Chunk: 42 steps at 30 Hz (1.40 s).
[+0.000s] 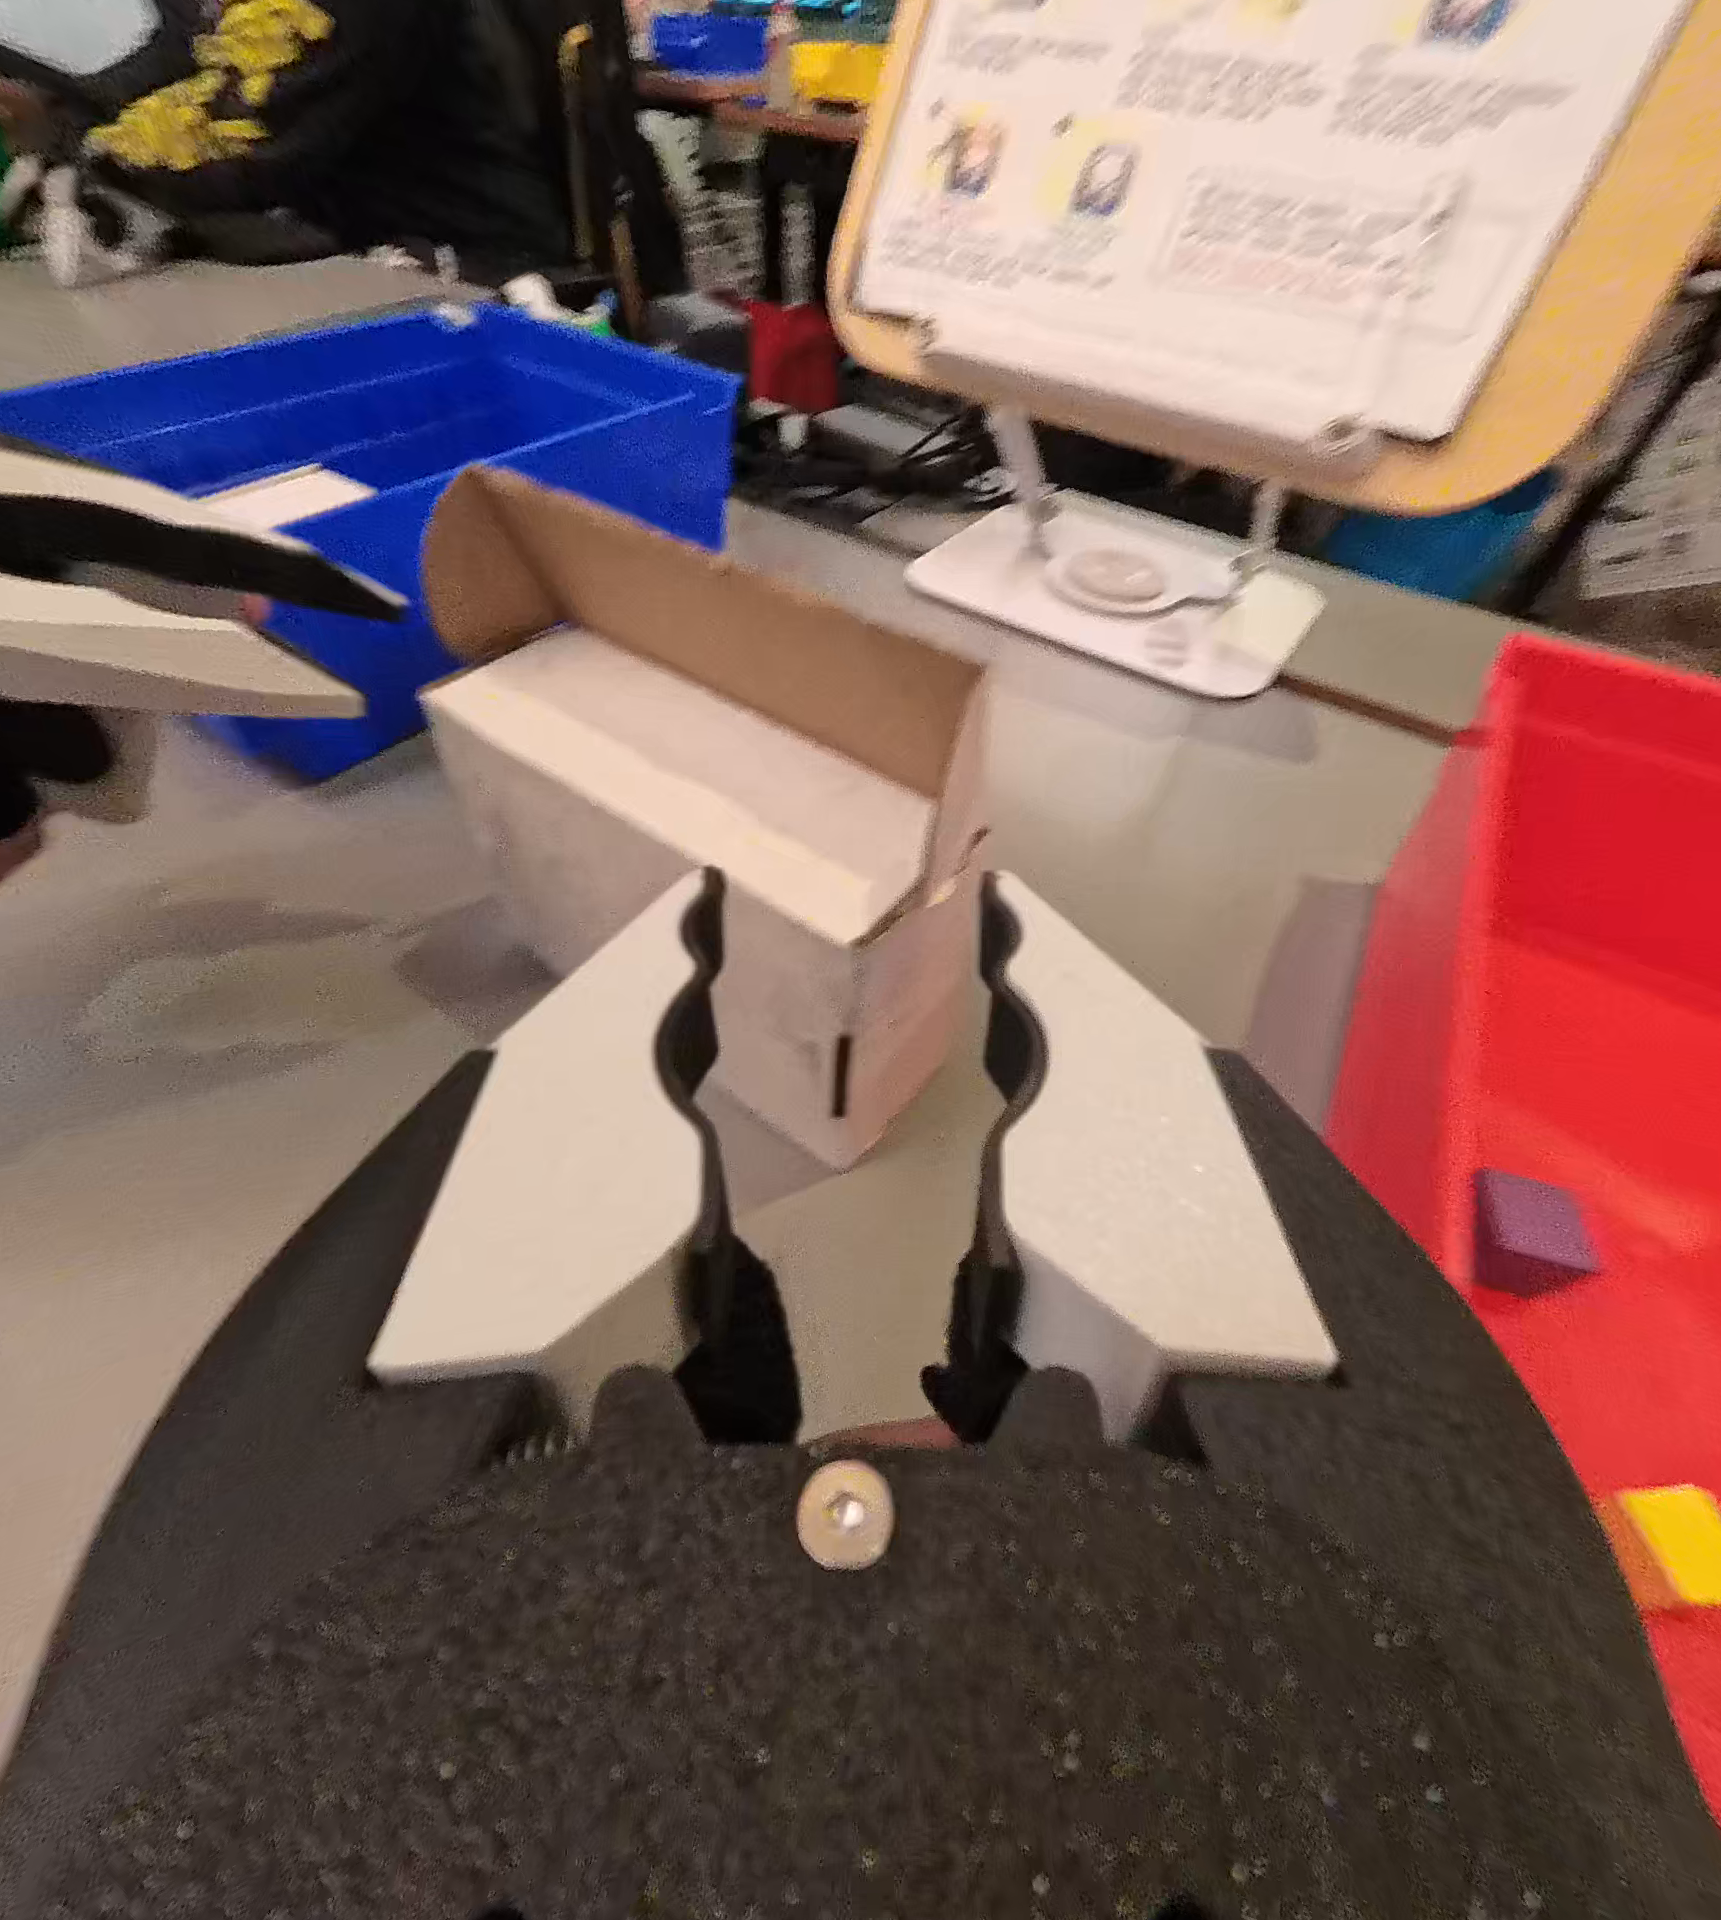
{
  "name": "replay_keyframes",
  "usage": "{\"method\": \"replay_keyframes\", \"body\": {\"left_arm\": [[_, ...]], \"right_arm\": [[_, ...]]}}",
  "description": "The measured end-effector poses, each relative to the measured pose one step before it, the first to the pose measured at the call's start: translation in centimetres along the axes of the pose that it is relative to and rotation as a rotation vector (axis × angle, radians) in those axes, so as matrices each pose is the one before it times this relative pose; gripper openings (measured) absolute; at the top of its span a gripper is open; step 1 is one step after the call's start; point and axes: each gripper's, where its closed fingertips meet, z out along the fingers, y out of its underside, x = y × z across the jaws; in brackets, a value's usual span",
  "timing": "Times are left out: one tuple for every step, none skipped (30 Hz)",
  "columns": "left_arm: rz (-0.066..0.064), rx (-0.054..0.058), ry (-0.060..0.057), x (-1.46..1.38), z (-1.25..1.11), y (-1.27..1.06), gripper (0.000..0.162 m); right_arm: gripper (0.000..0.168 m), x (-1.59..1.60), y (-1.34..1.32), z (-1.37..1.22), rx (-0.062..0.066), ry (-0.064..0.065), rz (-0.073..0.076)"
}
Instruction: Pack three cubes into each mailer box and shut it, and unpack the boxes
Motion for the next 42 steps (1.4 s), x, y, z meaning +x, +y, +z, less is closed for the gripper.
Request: {"method": "replay_keyframes", "body": {"left_arm": [[0.0136, -0.0059, -0.0539, -0.610, 0.029, -0.394, 0.038], [0.0175, -0.0112, -0.0507, -0.535, 0.087, -0.339, 0.034], [0.0180, -0.0131, -0.0445, -0.460, 0.111, -0.295, 0.023], [0.0156, -0.0121, -0.0332, -0.347, 0.112, -0.302, 0.010], [0.0130, -0.0062, -0.0167, -0.181, 0.103, -0.355, 0.002], [0.0043, -0.0069, -0.0045, -0.067, 0.139, -0.295, 0.000], [-0.0140, -0.0204, 0.0036, -0.014, 0.241, -0.068, 0.000], [-0.0282, -0.0323, 0.0147, 0.106, 0.259, 0.156, 0.000], [-0.0292, -0.0316, 0.0162, 0.097, 0.241, 0.248, 0.003], [-0.0227, -0.0248, 0.0099, -0.028, 0.194, 0.206, 0.012], [-0.0160, -0.0195, 0.0097, -0.045, 0.133, 0.154, 0.024], [-0.0138, -0.0184, 0.0118, -0.007, 0.122, 0.147, 0.034], [-0.0174, -0.0168, 0.0083, -0.051, 0.092, 0.102, 0.040], [-0.0194, -0.0059, 0.0096, 0.007, 0.017, -0.087, 0.044], [-0.0125, -0.0004, 0.0179, 0.222, -0.067, -0.157, 0.044], [-0.0045, -0.0052, 0.0146, 0.260, -0.080, -0.098, 0.045], [0.0017, -0.0094, 0.0074, 0.236, -0.093, -0.033, 0.049], [0.0029, -0.0104, 0.0020, 0.189, -0.123, -0.012, 0.050], [0.0006, -0.0094, -0.0009, 0.190, -0.221, -0.019, 0.050], [-0.0042, -0.0067, -0.0056, 0.116, -0.331, -0.052, 0.053], [-0.0140, 0.0008, -0.0151, -0.051, -0.475, -0.115, 0.053], [-0.0137, 0.0074, -0.0190, -0.098, -0.590, -0.151, 0.052], [-0.0036, 0.0079, -0.0251, -0.134, -0.613, -0.118, 0.052], [0.0059, 0.0066, -0.0214, -0.014, -0.590, -0.063, 0.052], [0.0084, 0.0119, 0.0013, 0.432, -0.463, -0.054, 0.051], [0.0092, 0.0085, 0.0228, 0.866, -0.233, 0.078, 0.051], [0.0171, -0.0103, 0.0262, 0.968, 0.101, 0.358, 0.051], [0.0244, -0.0246, 0.0142, 0.738, 0.396, 0.527, 0.051], [0.0231, -0.0250, 0.0051, 0.545, 0.534, 0.497, 0.051], [0.0136, -0.0215, 0.0072, 0.523, 0.510, 0.410, 0.049], [0.0016, -0.0165, 0.0134, 0.571, 0.391, 0.315, 0.046], [-0.0083, -0.0115, 0.0067, 0.399, 0.261, 0.239, 0.043], [-0.0102, -0.0055, -0.0022, 0.163, 0.149, 0.172, 0.040], [-0.0072, -0.0046, -0.0104, -0.057, 0.091, 0.151, 0.036], [-0.0041, -0.0037, -0.0143, -0.250, 0.057, 0.107, 0.028], [-0.0039, 0.0046, -0.0105, -0.308, -0.005, -0.027, 0.019], [-0.0067, 0.0094, 0.0023, -0.188, -0.033, -0.142, 0.011], [-0.0099, 0.0029, 0.0093, -0.117, 0.019, -0.093, 0.011], [-0.0039, -0.0052, 0.0058, -0.153, 0.077, -0.037, 0.011], [0.0077, -0.0090, -0.0010, -0.230, 0.105, -0.029, 0.009], [0.0106, -0.0104, -0.0069, -0.330, 0.094, -0.099, 0.007], [0.0095, -0.0120, -0.0048, -0.333, 0.115, -0.144, 0.005]], "right_arm": [[0.042, 0.742, -0.520, 0.002, 0.0060, 0.0477, -0.0122], [0.040, 0.471, -0.164, 0.238, -0.0096, 0.0348, -0.0127], [0.040, 0.246, 0.153, 0.366, -0.0236, 0.0250, -0.0102], [0.040, 0.056, 0.260, 0.411, -0.0232, 0.0154, -0.0103], [0.038, 0.145, 0.237, 0.406, -0.0177, 0.0216, -0.0090], [0.030, 0.285, 0.129, 0.342, -0.0126, 0.0311, 0.0022], [0.024, 0.434, -0.004, 0.273, -0.0092, 0.0439, 0.0167], [0.021, 0.085, 0.110, 0.168, -0.0197, 0.0182, -0.0017], [0.021, -0.113, 0.082, 0.048, -0.0198, 0.0029, -0.0144], [0.019, 0.047, -0.094, -0.034, -0.0084, 0.0118, -0.0102], [0.016, 0.107, -0.210, -0.089, -0.0006, 0.0127, -0.0047], [0.014, 0.073, -0.259, -0.091, -0.0005, 0.0075, 0.0010], [0.014, 0.084, -0.165, -0.030, -0.0087, 0.0040, 0.0056], [0.014, 0.207, 0.025, 0.052, -0.0217, 0.0083, 0.0088], [0.014, 0.150, 0.120, 0.104, -0.0241, 0.0016, 0.0110], [0.014, 0.114, 0.060, 0.095, -0.0168, -0.0041, 0.0143], [0.014, 0.186, 0.009, 0.064, -0.0075, -0.0039, 0.0159], [0.011, 0.216, 0.061, 0.047, -0.0072, -0.0051, 0.0172], [0.005, 0.335, 0.073, 0.022, -0.0067, -0.0007, 0.0223], [0.001, 0.219, 0.069, -0.004, -0.0058, -0.0111, 0.0256], [0.001, -0.046, 0.023, -0.022, -0.0060, -0.0301, 0.0358], [0.001, -0.017, -0.007, -0.057, -0.0079, -0.0250, 0.0469], [0.001, -0.016, 0.030, -0.038, -0.0089, -0.0200, 0.0364], [0.001, -0.010, 0.028, -0.004, -0.0074, -0.0126, 0.0202], [0.001, 0.047, 0.045, -0.017, -0.0107, -0.0014, 0.0094], [0.001, 0.019, 0.039, -0.043, -0.0118, 0.0018, -0.0028], [0.001, -0.052, 0.029, -0.075, -0.0108, -0.0003, -0.0046], [0.001, -0.118, -0.001, -0.078, -0.0103, -0.0028, 0.0038], [0.001, -0.163, -0.039, -0.105, -0.0097, -0.0042, 0.0071], [0.001, -0.201, -0.004, -0.058, -0.0110, -0.0057, 0.0040], [0.001, -0.187, -0.006, -0.021, -0.0088, -0.0026, -0.0004], [0.001, -0.149, 0.023, -0.001, -0.0065, 0.0007, -0.0032], [0.001, -0.098, 0.059, 0.031, -0.0047, 0.0044, -0.0060], [0.001, -0.063, 0.094, 0.060, -0.0034, 0.0045, -0.0064], [0.001, -0.010, 0.060, 0.058, -0.0003, 0.0051, -0.0046], [0.001, 0.018, 0.094, 0.055, -0.0033, 0.0029, -0.0032], [0.001, -0.018, 0.081, 0.017, -0.0028, -0.0028, 0.0063], [0.001, -0.017, 0.066, -0.059, -0.0021, -0.0066, 0.0125], [0.001, -0.022, 0.102, -0.076, -0.0021, -0.0065, 0.0120], [0.001, -0.010, 0.124, -0.068, 0.0011, -0.0034, 0.0076], [0.001, 0.032, 0.104, -0.065, 0.0072, 0.0030, 0.0016], [0.001, 0.046, 0.120, -0.050, 0.0052, 0.0068, -0.0029]]}}
